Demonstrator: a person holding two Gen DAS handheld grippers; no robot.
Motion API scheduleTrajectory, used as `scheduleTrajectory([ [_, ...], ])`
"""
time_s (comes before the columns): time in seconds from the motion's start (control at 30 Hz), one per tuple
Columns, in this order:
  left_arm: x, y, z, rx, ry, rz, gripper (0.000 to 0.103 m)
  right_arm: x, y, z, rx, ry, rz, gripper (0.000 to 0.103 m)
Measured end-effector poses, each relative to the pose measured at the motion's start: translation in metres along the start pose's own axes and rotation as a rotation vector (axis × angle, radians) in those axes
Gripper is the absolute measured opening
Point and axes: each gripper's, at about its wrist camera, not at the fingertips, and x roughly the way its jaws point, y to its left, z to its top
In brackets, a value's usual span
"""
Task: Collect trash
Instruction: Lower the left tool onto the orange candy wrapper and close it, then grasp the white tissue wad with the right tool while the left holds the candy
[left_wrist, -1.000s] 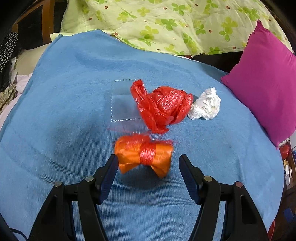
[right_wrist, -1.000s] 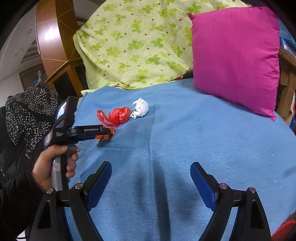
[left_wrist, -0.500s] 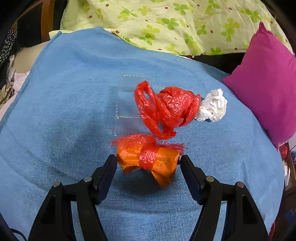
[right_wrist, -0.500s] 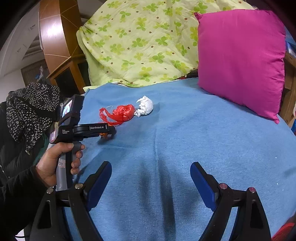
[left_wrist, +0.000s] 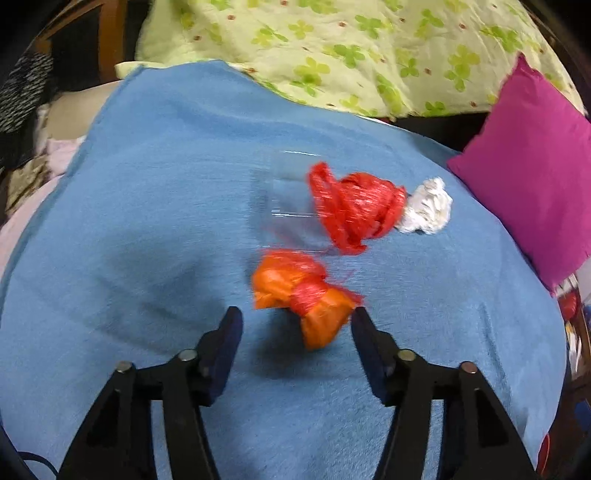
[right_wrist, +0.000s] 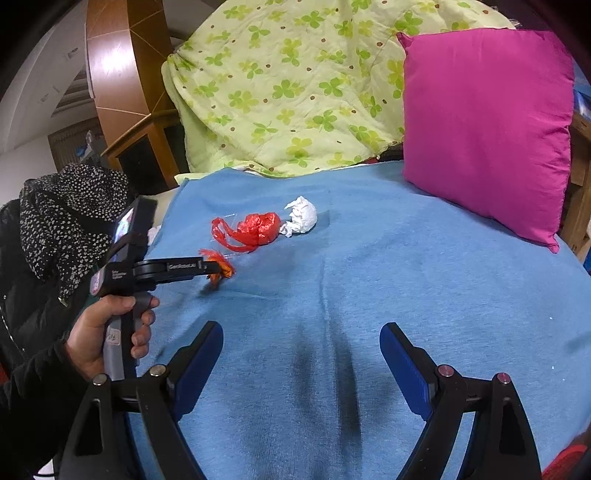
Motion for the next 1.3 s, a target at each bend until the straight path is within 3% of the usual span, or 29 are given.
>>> scheduleTrajectory([
  [0.2,-0.013,-0.005,0.0,-0.055,-0.021,0.008,0.066,0.0,-0.001,0.001,0.011,-0.001,0.013,0.089],
  [0.33,0.005,-0.028,0.013,-0.049,0.003,0.06,0.069,-0.002,-0.001,-0.001,0.006,-0.003,0.016,0.089],
  [0.47,0.023,-0.03,0.019,-0.113,0.026,0.098,0.069,-0.005,-0.01,0.0,0.027,-0.01,0.003,0.089],
  [0.5,0.026,-0.029,0.019,-0.117,0.034,0.124,0.067,-0.006,-0.012,0.0,0.032,-0.009,0.001,0.089],
  [0.53,0.028,-0.027,0.017,-0.117,0.04,0.129,0.047,-0.005,-0.014,0.0,0.035,-0.008,-0.001,0.089],
  [0.67,0.026,-0.018,0.01,-0.108,0.04,0.112,0.036,-0.002,-0.014,0.001,0.032,-0.003,0.002,0.089],
  [1.0,-0.012,0.015,-0.019,-0.126,-0.041,0.119,0.03,0.021,0.009,0.011,-0.035,0.033,0.015,0.089],
  [1.3,-0.024,0.032,-0.012,-0.153,-0.1,0.121,0.031,0.085,0.048,0.063,-0.12,0.067,0.047,0.089],
])
